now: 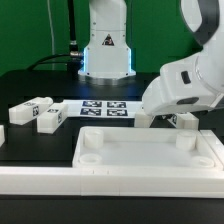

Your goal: Assemble desk

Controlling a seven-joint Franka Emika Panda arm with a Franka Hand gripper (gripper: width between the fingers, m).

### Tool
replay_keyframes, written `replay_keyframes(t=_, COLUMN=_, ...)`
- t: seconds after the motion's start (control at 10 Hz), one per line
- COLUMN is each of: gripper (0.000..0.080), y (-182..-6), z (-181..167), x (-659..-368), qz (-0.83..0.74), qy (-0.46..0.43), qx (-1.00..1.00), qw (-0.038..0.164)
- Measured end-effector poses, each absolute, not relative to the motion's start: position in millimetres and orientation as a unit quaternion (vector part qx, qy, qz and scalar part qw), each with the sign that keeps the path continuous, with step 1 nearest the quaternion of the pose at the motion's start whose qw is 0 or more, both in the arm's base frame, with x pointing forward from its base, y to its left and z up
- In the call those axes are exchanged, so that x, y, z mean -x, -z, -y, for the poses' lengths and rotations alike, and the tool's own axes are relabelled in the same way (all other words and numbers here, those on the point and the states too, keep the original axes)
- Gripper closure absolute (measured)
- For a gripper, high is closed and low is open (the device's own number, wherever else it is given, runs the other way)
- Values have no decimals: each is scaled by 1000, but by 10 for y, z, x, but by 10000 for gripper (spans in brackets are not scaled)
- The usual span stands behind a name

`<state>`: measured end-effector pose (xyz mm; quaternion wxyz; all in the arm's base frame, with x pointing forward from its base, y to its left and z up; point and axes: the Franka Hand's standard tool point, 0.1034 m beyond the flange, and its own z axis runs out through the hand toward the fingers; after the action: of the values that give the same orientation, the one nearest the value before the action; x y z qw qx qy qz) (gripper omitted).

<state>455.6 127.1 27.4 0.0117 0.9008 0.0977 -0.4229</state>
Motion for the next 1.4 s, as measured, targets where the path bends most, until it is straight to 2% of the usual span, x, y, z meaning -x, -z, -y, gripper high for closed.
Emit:
replay_keyframes(t=0.3, gripper=151, y=-192, z=-1295, x=-4529, qz=-99, qy=498, qx=-861, qw=17)
replay_keyframes(t=0.8, gripper=151, y=-132, z=-1319, x=-4608, qz=-97, qy=480, qx=-872, qw=17)
replay_keyframes(t=0.9, gripper=252, y=-132, z=-1316, x=-4609, qz=-97, qy=480, qx=-872, qw=17)
replay_keyframes(t=1.0, gripper=389, y=-131, z=-1318, x=-4610, qz=-97, qy=480, qx=-872, qw=17)
replay_keyframes(t=1.1, gripper=389, y=-130, z=-1319, x=-4611, qz=-97, qy=479, qx=-872, qw=17)
replay_keyframes(t=1.2, gripper=511, y=-131, z=-1318, x=-4611, qz=-97, qy=479, qx=-872, qw=17)
replay_keyframes(t=1.4, gripper=511, y=-131, z=-1318, x=-4613, qz=-97, qy=479, qx=-872, qw=17)
